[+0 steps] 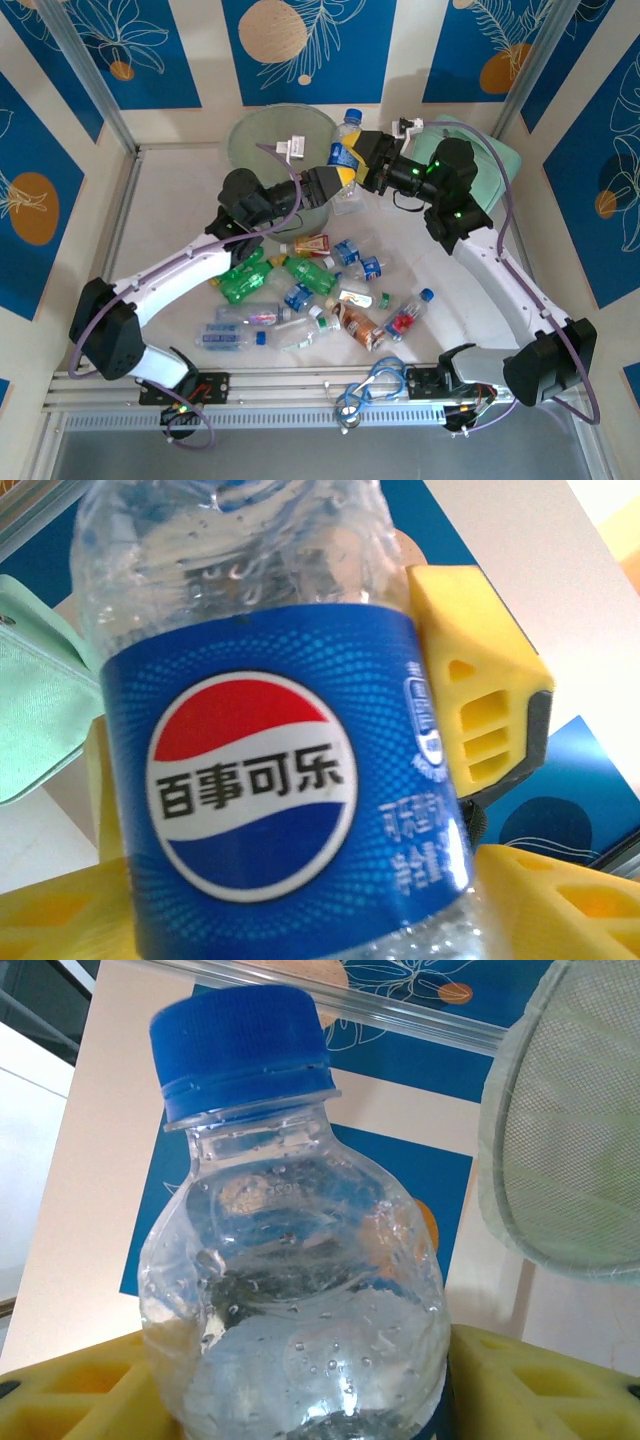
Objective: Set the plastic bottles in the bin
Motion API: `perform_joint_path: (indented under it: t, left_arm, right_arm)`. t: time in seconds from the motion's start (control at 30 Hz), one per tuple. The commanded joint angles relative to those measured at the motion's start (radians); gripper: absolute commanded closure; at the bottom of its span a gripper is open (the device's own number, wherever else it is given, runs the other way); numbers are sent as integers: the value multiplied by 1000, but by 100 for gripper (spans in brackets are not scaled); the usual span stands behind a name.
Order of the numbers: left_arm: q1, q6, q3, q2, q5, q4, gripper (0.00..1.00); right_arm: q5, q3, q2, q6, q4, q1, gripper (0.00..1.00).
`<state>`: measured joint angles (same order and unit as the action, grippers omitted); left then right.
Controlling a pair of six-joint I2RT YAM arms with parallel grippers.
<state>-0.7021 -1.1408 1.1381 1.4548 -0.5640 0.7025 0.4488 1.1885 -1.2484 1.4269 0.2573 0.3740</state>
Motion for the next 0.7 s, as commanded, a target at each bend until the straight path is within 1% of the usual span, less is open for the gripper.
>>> perform_joint_path:
  t: [0.0,0.1,0.2,0.27,0.3,0.37,0.4,0.47,0.53,0.6,0.67]
  left_arm:
    - [5,7,34,-9,-31,47,28]
    - [5,23,32,-18,-24,26,30]
    - [6,33,32,-24,-19,12,32]
    - [7,42,34,-27,-12,-10,35]
    - [9,52,35,-29,-8,-26,36]
    - [10,69,34,-34,0,-57,37]
    - [10,74,34,-37,2,-67,38]
    - [13,87,34,-45,11,-90,38]
    - [26,128,44,-63,30,-154,39]
    - [43,204,83,-84,65,-291,39]
    - [70,303,156,-96,114,-478,39]
  right_arm:
    - [-9,-9,3,16,46,9,37]
    - [-16,-13,7,15,46,9,37]
    - [-24,-8,16,4,15,9,32]
    - [-33,8,22,-16,-45,7,26]
    - [-39,19,27,-32,-83,5,20]
    - [-60,37,41,-65,-162,-1,4]
    - [-73,49,50,-88,-216,-9,1]
    - [-111,82,74,-140,-351,-31,1]
    - [-163,128,98,-207,-522,-62,1]
    - [-220,174,119,-279,-689,-91,1]
    - [-318,225,134,-344,-876,-112,1]
